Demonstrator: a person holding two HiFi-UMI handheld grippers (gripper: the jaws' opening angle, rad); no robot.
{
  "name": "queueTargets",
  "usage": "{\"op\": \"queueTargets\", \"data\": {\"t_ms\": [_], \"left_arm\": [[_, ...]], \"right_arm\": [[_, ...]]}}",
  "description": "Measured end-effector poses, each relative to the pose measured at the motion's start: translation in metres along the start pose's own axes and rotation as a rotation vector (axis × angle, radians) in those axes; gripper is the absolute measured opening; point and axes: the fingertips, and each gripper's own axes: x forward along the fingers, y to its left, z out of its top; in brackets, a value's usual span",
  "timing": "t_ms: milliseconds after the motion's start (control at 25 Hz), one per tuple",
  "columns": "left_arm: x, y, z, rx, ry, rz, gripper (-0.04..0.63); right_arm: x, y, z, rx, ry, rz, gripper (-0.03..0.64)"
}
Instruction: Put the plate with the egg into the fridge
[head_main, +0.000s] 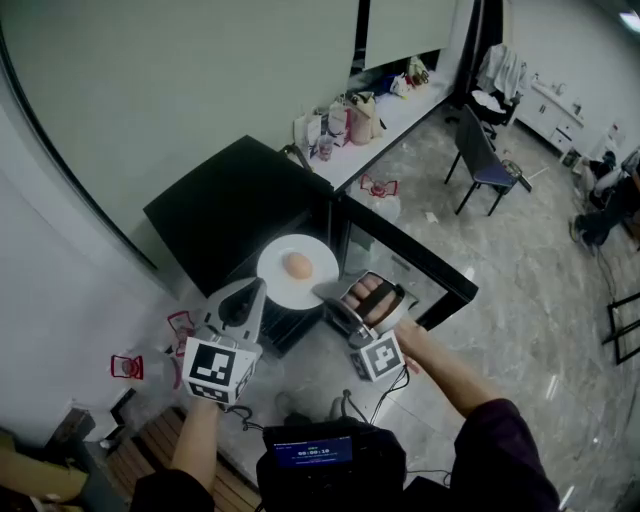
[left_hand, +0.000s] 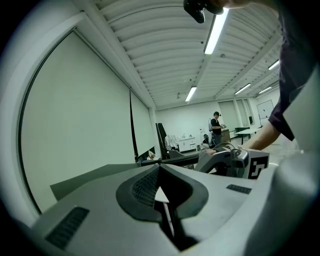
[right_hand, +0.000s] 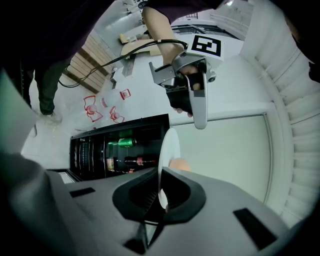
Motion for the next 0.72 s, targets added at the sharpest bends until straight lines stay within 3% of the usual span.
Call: {"op": "queueTargets", "data": {"t_ms": [320, 720], "left_arm": [[-0.006, -0.039, -0.015, 0.002, 0.045, 0.078, 0.009], [-0.021, -0.054, -0.081, -0.011, 0.065, 0.142, 0.009]], "right_arm": [[-0.025, 0.020, 0.009, 0.012, -0.094, 0.027, 0.017], [-0.002, 0.086, 0.027, 0.011, -0.109, 0.151, 0.018]]}}
